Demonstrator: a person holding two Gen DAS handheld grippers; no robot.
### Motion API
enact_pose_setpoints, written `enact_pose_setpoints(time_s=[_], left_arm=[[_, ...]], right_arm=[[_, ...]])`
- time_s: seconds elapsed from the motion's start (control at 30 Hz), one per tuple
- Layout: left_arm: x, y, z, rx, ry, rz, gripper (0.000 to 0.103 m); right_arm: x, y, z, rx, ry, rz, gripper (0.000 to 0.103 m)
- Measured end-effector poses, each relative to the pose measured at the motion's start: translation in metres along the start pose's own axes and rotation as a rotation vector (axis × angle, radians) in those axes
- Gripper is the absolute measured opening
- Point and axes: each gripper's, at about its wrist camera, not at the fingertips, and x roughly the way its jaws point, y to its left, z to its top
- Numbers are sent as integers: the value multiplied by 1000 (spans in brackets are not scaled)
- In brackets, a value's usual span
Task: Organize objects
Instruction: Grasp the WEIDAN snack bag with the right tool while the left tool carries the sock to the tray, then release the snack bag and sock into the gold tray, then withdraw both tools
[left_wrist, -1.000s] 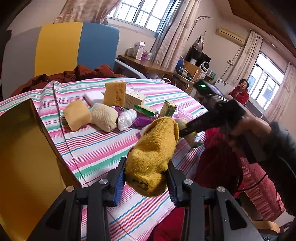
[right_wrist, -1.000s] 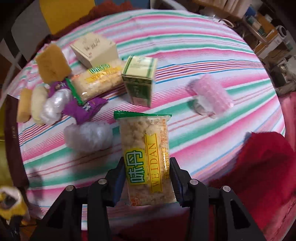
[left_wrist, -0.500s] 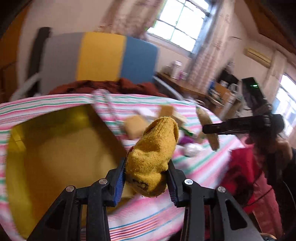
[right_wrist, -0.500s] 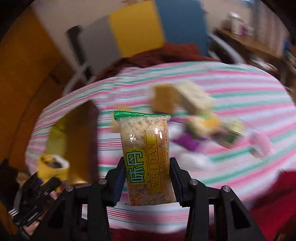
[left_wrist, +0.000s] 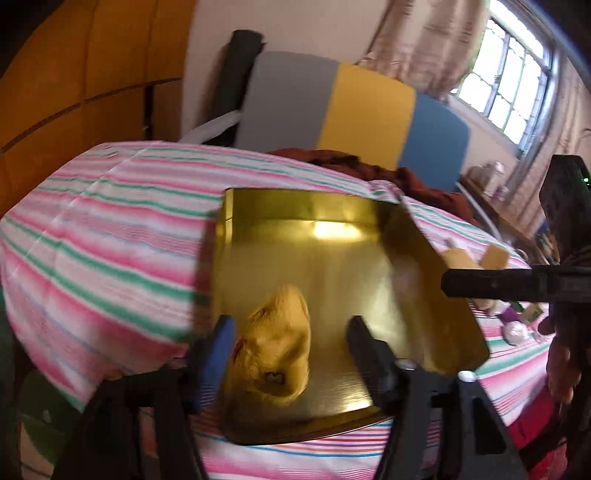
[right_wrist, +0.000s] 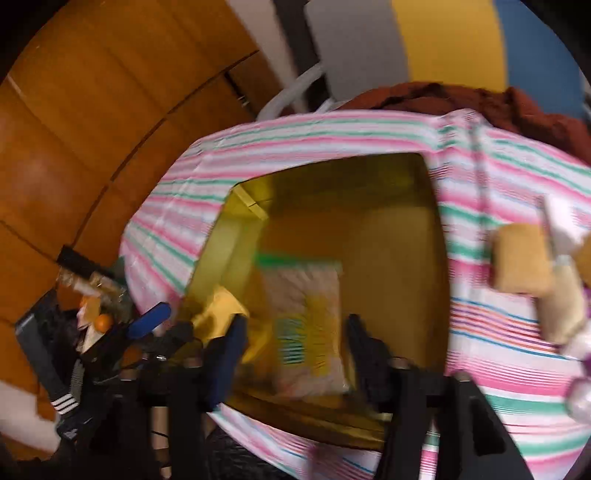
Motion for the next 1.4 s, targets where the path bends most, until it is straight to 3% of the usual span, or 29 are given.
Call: enact_pose_setpoints(time_s=[0.1,0.27,0.33,0.7,0.9,1.1,1.4], left_arm=[[-4,13,-1,-24,-8,15,72],[-16,14,1,-45,-49,39,72],[-19,9,5,-41,-59,51,72],[-33,-8,14,-33,-110,157,72],[-39,-15,14,-26,-141,213,72],[-45,-23,13,-4,-168,193,72],[-41,-32,5,21,-162,210,72]], right_arm=[[14,0,-5,-12,18,6,71],[17,2,-17,-52,-4,-58,74],[11,5,-21,-82,-44,-90,84],[-23,28,-36,-233,-304,-301,103],[-38,27,-42,-248,-402,-403,103],[-49,15,-46,-209,-436,-377,103],[-42,3,-56,-177,-397,-367,103]])
